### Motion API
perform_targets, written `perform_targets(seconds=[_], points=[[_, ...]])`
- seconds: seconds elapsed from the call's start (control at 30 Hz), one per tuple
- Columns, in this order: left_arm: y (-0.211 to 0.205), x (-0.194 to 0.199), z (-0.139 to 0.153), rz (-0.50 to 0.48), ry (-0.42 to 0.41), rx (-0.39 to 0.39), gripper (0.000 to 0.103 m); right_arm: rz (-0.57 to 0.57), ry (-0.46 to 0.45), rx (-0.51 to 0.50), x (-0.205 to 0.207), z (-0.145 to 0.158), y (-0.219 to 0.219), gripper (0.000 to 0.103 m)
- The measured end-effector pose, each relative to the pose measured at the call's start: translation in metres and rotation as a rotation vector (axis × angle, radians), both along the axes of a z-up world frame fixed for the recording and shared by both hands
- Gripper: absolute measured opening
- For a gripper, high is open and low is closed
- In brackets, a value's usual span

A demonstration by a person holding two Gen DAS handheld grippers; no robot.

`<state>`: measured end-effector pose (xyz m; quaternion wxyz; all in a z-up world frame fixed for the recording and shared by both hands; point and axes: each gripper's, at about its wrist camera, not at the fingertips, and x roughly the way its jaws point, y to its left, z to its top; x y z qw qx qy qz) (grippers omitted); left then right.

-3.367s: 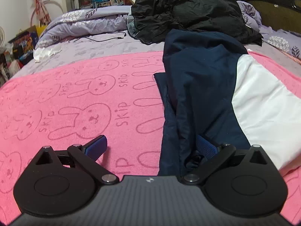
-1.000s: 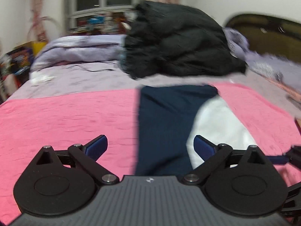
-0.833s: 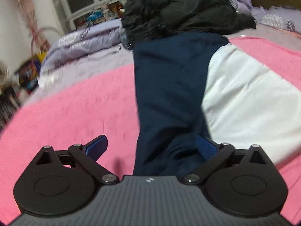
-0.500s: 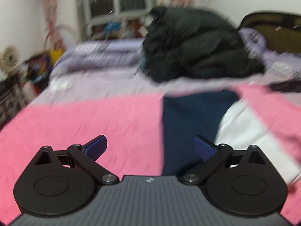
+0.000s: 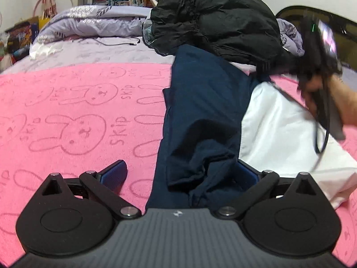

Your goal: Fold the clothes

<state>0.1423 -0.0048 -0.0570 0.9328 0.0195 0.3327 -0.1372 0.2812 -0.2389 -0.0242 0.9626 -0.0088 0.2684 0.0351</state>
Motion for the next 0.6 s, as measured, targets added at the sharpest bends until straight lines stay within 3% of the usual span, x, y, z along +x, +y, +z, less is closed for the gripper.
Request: perform_targets(seconds=[0.13,0.2,0.3,0.43,0.6], points=[[0.006,-0.001,-0.001,-0.001,-0.009,0.019,0.103,0.324,-0.008,-0.059,-0.030,0.019,0.059,0.032],[0.005,0.001,-0.001,-0.001,-0.008,0.017,0.103,0.423,0.034,-0.116,-0.031,0.009,0.092,0.032],[0.006,0.005,-0.002,0.003,-0.009,0.019,0.103,0.414,0.118,-0.153,-0.002,-0.019,0.121,0.033],[0.008,0.003,-0.001,0.013,-0.007,0.012,0.103,0.363,0.162,-0.083,0.034,-0.025,0.134,0.033],[0.020,-0.005,0.002,0.029,0.005,-0.005,0.103,0.346,0.075,0.058,0.018,0.004,0.104,0.036]])
